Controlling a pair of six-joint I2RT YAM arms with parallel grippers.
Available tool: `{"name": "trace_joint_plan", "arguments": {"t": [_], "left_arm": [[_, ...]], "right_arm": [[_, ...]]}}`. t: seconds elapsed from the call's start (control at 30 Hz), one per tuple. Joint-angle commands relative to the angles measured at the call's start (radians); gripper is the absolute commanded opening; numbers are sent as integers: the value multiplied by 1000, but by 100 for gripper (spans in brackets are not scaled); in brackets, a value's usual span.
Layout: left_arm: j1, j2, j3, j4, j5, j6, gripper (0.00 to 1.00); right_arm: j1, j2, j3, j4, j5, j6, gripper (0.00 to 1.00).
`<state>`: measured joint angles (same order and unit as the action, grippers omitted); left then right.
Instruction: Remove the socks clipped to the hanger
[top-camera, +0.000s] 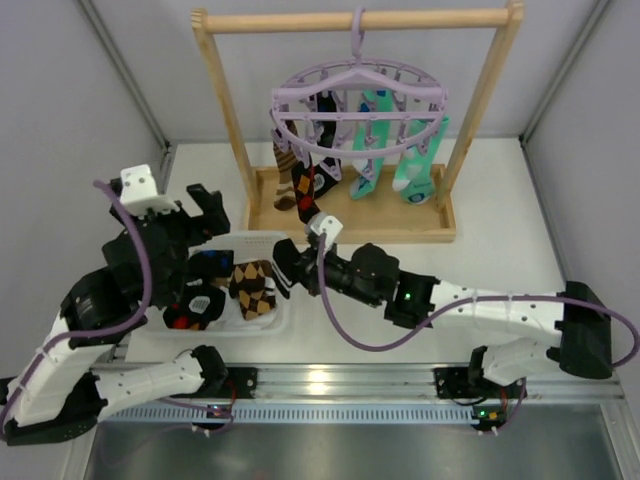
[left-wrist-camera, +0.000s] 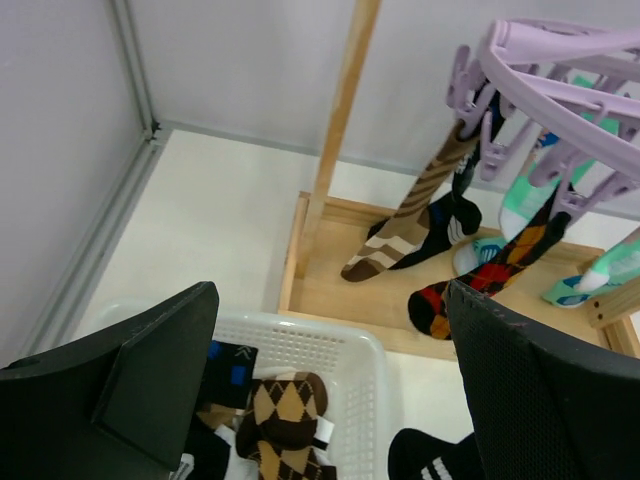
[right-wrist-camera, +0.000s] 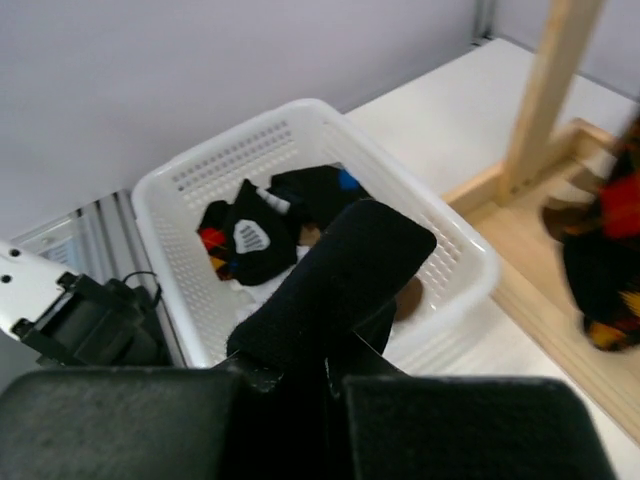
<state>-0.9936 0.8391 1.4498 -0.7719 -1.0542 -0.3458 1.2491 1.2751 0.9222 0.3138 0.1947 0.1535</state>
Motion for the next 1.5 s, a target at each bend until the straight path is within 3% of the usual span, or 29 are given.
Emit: {"name": "trace_joint_plan", "arguments": {"t": [0.0,0.23,0.27,0.3,0.33,0.43,0.53,0.77,0.97,1.13,1.3,1.47], "left_arm": [[4,-63,-20,-23,-46,65,98],[3,-153,-97,-20,-66,76,98],[4,-161,-112,-20,-67,73,98],[3,-167,-117,-21,-70,71,98],[3,-179,-123,-20,-70,70,98],[4,-196,-138,-18,-46,64,98],[4,-209,-149,-18,-32,56,98],[3,-204,-201,-10,83,-31,98],[4,-115,-304,104,330,-93,98],[4,29,-289,125,347,-186,98],[4,80,-259,123,370,-217,98],[3,-21,-302,123,361,-216,98]], "right_arm": [[10,101,144,-1,-170,-38,0],[13,358,328,-51,-259,-6,6],[16,372,348,-54,-270,4,11],[19,386,360,-58,-273,9,23],[19,404,371,-67,-271,15,50],[21,411,400,-111,-238,17,69],[21,382,397,-140,-201,8,75],[-3,183,210,-160,-42,15,80],[-37,-89,-56,-143,98,47,88],[-128,-201,-181,-133,103,38,89],[-261,-148,-253,-3,34,-80,89],[-344,6,-168,105,-87,-143,90]]}}
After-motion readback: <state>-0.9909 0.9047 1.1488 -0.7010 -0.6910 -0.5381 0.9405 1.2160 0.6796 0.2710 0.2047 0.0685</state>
